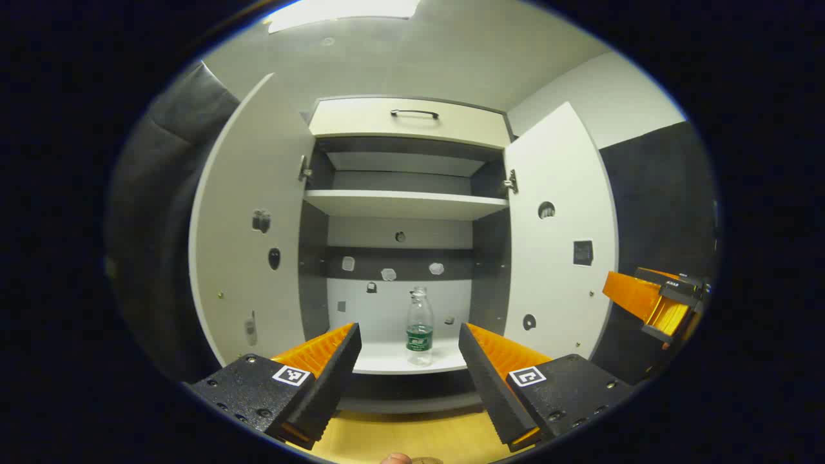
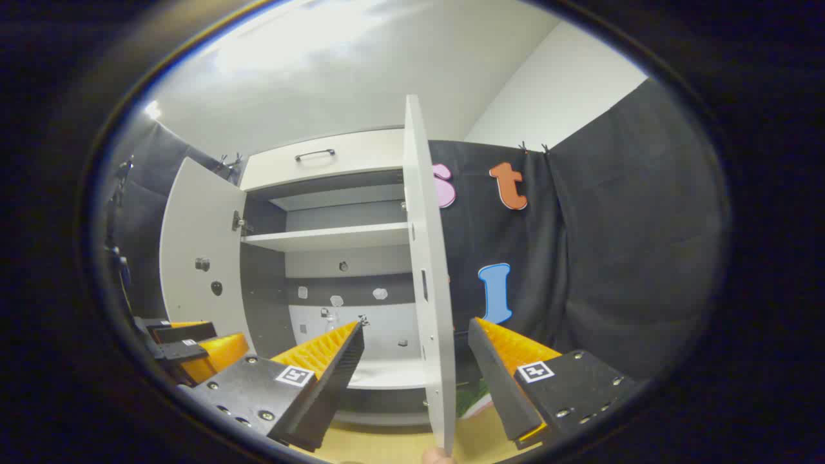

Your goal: Grasp the bottle in the cabinet with the left hand and place it on the coaster, then close the right door with the right hand and the left door with the left hand.

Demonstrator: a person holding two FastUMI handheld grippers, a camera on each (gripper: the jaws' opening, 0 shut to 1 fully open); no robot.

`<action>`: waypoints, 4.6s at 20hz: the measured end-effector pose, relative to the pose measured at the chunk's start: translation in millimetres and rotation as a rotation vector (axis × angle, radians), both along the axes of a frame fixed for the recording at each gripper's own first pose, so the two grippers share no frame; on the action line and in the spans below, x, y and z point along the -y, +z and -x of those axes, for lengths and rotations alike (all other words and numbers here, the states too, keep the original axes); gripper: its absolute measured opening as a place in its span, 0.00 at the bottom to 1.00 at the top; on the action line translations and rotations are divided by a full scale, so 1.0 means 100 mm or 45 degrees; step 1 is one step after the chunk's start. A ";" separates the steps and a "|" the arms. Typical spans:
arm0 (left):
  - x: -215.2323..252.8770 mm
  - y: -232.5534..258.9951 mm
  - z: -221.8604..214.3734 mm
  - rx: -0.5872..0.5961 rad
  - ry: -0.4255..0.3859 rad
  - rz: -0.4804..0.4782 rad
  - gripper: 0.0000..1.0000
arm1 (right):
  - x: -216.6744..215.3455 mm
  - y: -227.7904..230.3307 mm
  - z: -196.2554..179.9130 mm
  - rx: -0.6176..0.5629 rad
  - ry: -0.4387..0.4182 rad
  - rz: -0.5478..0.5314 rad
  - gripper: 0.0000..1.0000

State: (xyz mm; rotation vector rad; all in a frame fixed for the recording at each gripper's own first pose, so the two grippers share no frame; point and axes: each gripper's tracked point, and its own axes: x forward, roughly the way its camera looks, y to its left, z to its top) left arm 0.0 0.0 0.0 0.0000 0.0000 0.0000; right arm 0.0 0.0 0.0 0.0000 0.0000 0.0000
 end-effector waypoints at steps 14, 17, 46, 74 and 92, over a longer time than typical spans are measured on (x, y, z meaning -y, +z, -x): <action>0.01 0.00 -0.12 -0.014 -0.015 0.056 0.96 | -0.16 0.07 0.00 0.007 0.002 0.058 0.99; 0.04 -0.03 -0.21 -0.022 -0.033 0.045 0.96 | -0.14 0.11 0.03 0.013 -0.007 0.060 0.99; 0.27 -1.38 -3.14 -0.344 -0.079 0.052 0.81 | 1.28 0.20 0.54 0.006 -0.435 0.218 0.99; 0.29 -2.70 -0.61 -0.507 -0.382 0.169 0.78 | 0.98 0.34 0.57 0.052 -0.252 0.147 0.99; 0.54 -4.18 -0.05 -0.762 -0.452 0.194 0.79 | 1.36 0.31 0.93 0.022 -0.433 0.205 0.96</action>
